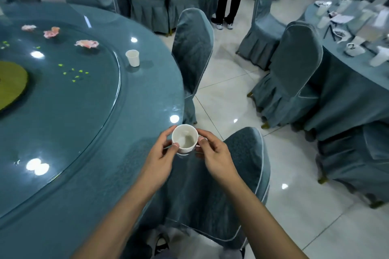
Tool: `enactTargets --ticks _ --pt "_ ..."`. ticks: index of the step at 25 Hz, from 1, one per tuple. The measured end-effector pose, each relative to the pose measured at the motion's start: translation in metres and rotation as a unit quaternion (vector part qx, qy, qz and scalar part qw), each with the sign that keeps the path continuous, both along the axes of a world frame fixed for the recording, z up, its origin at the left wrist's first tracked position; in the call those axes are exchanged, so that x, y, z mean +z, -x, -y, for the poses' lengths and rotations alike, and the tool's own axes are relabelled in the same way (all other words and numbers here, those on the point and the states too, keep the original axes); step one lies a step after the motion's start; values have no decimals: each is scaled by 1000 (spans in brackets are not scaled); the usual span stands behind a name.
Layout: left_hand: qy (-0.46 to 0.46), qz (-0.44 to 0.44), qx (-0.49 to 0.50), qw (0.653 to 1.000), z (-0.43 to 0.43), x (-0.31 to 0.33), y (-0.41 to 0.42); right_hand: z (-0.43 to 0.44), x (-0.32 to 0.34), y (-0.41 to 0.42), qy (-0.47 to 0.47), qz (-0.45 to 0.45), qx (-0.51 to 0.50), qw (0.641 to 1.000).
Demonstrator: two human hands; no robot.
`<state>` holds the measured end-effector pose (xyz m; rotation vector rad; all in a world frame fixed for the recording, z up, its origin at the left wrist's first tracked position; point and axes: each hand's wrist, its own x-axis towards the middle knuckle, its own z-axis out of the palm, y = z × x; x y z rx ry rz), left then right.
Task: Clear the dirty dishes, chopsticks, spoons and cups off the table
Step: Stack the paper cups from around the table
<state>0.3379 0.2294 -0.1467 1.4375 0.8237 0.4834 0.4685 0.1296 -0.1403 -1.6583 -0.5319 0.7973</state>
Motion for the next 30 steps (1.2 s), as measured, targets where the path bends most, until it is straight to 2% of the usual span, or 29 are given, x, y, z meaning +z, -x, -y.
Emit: enactTargets --ticks 10,19,30 --pt "-18 -6 54 998 104 22 -98 87 27 -110 -23 -22 61 998" --pt "-65 -31 47 996 181 42 -183 158 38 -199 -39 -19 65 997" --pt "-31 -17 46 998 180 39 -265 160 34 -277 -29 -23 49 998"
